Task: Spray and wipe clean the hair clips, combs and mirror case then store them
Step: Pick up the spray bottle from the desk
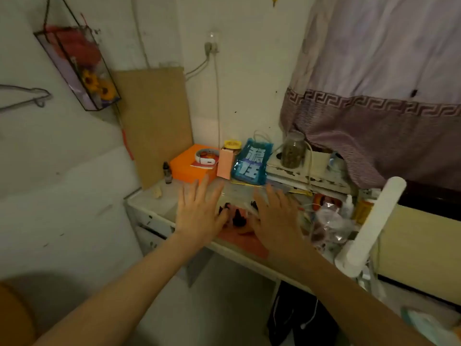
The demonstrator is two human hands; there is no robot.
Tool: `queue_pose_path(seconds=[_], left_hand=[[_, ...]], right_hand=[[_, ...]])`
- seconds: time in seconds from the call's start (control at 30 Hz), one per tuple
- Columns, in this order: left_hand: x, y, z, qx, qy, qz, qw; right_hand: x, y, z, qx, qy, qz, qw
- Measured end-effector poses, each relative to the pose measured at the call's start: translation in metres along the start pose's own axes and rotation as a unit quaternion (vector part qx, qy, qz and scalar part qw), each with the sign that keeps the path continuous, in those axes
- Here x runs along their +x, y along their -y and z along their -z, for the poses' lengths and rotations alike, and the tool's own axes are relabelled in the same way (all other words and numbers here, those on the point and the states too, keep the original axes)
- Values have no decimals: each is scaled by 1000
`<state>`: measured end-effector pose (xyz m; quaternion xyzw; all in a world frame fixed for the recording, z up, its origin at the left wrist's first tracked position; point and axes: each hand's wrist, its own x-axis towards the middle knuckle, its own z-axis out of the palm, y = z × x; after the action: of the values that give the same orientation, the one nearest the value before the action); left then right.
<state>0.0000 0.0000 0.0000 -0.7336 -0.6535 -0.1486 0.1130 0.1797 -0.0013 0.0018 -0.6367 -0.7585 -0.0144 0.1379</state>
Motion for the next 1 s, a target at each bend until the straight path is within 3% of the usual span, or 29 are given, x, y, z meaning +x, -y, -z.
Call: queue_pose_path(seconds=[0.4, 0.8, 1.0], left_hand=[[60, 87, -74, 50, 76, 64, 994], [152, 241, -135, 67, 122, 44, 989], [192, 276, -165, 52, 136, 40, 989]], right_hand=[[112, 45, -91, 20, 83, 61, 995], [231, 148, -171, 63, 119, 4, 991], [278, 168, -195, 43, 144, -20, 989]])
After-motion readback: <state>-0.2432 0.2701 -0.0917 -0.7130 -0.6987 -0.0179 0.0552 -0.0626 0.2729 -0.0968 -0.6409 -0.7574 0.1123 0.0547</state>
